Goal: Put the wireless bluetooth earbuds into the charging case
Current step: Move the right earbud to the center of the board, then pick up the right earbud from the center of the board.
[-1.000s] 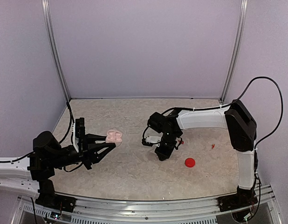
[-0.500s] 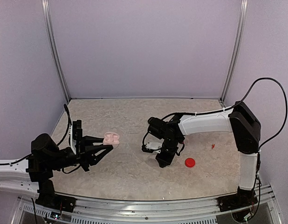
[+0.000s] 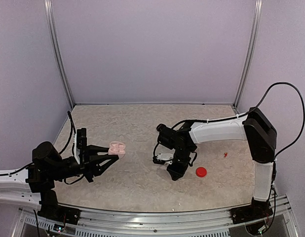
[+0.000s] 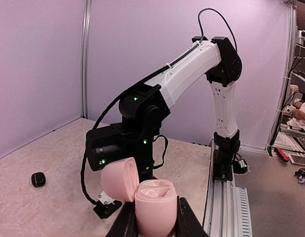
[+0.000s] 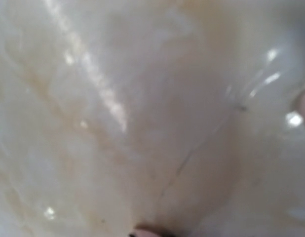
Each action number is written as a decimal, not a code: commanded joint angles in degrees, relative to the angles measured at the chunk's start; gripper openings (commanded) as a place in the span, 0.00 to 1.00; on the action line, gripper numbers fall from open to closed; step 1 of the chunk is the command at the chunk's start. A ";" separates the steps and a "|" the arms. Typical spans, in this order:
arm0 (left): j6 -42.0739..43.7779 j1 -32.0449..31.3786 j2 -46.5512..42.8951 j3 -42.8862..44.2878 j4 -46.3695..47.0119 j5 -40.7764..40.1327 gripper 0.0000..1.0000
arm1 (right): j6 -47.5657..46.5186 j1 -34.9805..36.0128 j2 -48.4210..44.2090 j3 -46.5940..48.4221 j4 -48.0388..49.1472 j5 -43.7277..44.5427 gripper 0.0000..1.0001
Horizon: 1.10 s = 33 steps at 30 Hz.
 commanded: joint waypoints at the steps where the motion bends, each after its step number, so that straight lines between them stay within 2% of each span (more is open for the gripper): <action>1: 0.86 0.50 -0.31 1.56 -0.98 -0.08 0.10 | 2.39 1.40 1.82 -0.79 -4.64 -1.53 0.16; 6: 0.60 0.50 -0.71 1.22 -0.41 -0.36 0.10 | 5.48 4.35 0.51 -2.10 -6.86 -0.69 0.22; 12: 0.68 0.53 -0.63 1.47 -0.35 -0.25 0.10 | 7.64 6.18 1.01 2.88 -9.69 2.98 0.31; 21: 0.94 0.52 -2.28 1.46 -1.15 -0.78 0.10 | 7.58 7.70 5.38 9.86 -12.63 5.40 0.30; 33: 0.67 0.41 -2.22 1.30 -0.92 -0.56 0.10 | 7.78 8.36 7.21 10.39 -14.84 6.65 0.30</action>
